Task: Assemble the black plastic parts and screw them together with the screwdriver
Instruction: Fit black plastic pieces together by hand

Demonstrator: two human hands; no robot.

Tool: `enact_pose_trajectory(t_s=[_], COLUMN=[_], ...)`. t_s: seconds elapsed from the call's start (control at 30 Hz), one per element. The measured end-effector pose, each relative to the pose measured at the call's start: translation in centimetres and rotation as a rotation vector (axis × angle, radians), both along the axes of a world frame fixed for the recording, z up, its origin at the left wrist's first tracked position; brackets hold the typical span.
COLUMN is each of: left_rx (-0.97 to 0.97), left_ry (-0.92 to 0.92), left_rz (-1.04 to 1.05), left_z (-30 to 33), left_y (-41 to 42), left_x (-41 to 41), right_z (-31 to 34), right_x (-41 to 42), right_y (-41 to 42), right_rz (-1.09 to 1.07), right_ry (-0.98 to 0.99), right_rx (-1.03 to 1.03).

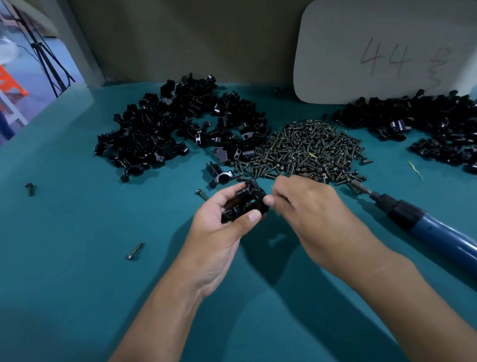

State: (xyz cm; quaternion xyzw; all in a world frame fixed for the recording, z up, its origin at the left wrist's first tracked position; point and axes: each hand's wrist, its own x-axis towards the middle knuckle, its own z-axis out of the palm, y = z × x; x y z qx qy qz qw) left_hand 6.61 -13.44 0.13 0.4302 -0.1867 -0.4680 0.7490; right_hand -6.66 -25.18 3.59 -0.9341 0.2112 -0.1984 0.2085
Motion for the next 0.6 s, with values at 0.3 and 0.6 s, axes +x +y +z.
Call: enact_pose_trajectory(t_s=[0.3, 0.6], left_rx=[0.006, 0.066], left_ry=[-0.048, -0.196], left_rz=[0.034, -0.012], left_z=[0.3, -0.4], left_y=[0.0, 0.0], left_x=[0.3, -0.1], right_z=[1.5, 0.8], right_x=[-0.6, -0.7], right_y=[-1.2, -0.4], right_rz=[0.077, 0.058], right_ry=[0.141, 0.268], right_rx=[0.037, -0.067])
